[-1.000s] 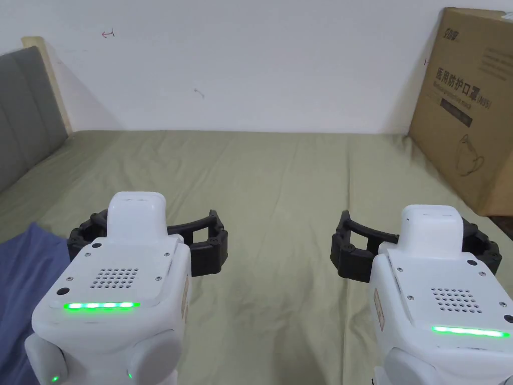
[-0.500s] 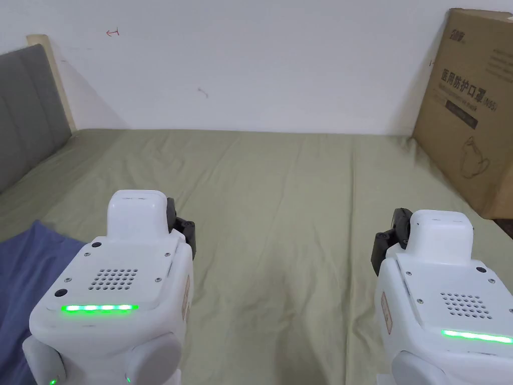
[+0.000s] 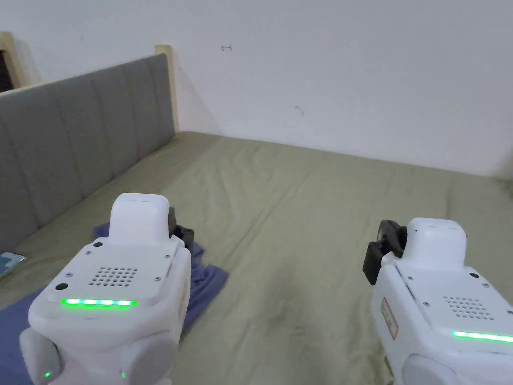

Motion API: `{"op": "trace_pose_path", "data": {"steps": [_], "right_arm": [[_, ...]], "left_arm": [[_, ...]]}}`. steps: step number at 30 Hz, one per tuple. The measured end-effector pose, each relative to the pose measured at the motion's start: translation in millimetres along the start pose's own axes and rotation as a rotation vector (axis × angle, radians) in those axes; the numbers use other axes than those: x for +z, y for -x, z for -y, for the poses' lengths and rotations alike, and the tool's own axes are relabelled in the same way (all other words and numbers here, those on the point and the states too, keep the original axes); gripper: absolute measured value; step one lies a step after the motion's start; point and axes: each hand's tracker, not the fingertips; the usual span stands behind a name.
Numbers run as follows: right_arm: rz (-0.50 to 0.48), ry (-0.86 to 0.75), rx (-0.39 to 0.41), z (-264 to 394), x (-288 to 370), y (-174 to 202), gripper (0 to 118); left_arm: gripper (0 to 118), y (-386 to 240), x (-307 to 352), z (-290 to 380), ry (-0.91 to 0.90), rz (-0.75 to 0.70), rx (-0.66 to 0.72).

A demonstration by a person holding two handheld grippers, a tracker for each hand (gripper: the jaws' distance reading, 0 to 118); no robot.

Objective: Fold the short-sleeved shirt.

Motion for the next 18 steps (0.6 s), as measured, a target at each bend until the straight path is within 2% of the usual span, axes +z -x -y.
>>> {"op": "trace_pose_path", "data": {"steps": [3,7,13,16,18], "right_arm": [[-0.132,0.044,-0.042,2.6,-17.2,30.5,0],[-0.231,0.081,-0.001,9.2,-25.1,65.8,0],[-0.269,0.128,0.012,23.1,-27.5,84.9,0],[-0.264,0.148,0.021,29.6,-30.9,83.3,0],[-0.262,0.170,0.015,34.2,-35.8,80.4,0]], "left_arm": [[0,30.3,7.1,0.8,0.019,-0.019,0.054],[0,51.4,10.3,4.9,0.046,-0.093,0.012],[0,65.2,-13.4,22.6,0.156,-0.058,0.034],[0,65.3,-47.2,42.2,0.249,-0.050,-0.009],[0,69.8,-80.6,59.1,0.376,0.014,-0.005]]}}
